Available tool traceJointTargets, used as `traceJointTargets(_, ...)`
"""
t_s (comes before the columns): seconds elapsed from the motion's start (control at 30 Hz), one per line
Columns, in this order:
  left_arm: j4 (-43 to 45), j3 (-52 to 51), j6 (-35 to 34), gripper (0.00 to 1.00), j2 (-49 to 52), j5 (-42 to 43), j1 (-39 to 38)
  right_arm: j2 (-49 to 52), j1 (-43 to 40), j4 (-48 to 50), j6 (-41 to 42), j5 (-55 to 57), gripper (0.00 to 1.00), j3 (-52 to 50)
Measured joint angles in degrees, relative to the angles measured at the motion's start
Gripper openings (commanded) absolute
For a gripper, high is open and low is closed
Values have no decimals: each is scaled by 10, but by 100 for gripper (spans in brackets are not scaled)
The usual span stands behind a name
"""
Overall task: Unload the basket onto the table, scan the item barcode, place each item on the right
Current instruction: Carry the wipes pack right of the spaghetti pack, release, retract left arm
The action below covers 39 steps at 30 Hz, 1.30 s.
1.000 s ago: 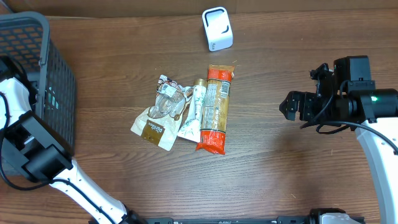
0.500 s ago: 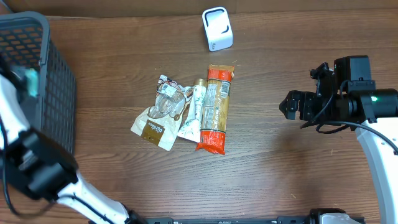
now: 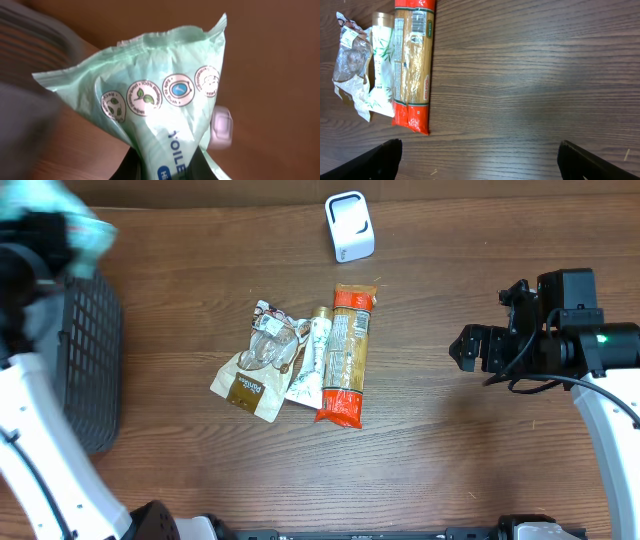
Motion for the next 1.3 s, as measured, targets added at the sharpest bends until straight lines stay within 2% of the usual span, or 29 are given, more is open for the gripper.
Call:
traceJointTargets(0.17, -57, -38, 39, 4, 54, 11, -154, 0, 0, 1, 0, 0, 100, 0)
traceJointTargets(0.43, -32, -124, 19, 4, 175, -25, -391, 0, 0, -2, 0, 0, 100, 0)
traceJointTargets(0.6, 3, -143, -19, 4, 272, -37, -489, 0, 0, -2, 0, 0, 100, 0)
traceJointTargets(0.77, 42, -144, -59, 6, 332, -50, -549, 0, 0, -2, 0, 0, 100, 0)
traceJointTargets(0.8, 45, -144, -66, 13, 336, -52, -559, 0, 0, -2, 0, 0, 100, 0)
traceJointTargets(0.9, 47, -144, -78, 54, 338, -56, -578, 0, 0, -2, 0, 0, 100, 0)
traceJointTargets(0.97, 44, -144, -83, 69, 338, -56, -582, 0, 0, -2, -1, 0, 100, 0)
traceJointTargets(1.07, 35, -144, -92, 76, 338, -57, -579, 0, 0, -2, -1, 0, 100, 0)
traceJointTargets(1.3, -2, -137, -89, 76, 330, -57, -535, 0, 0, -2, 0, -12, 100, 0)
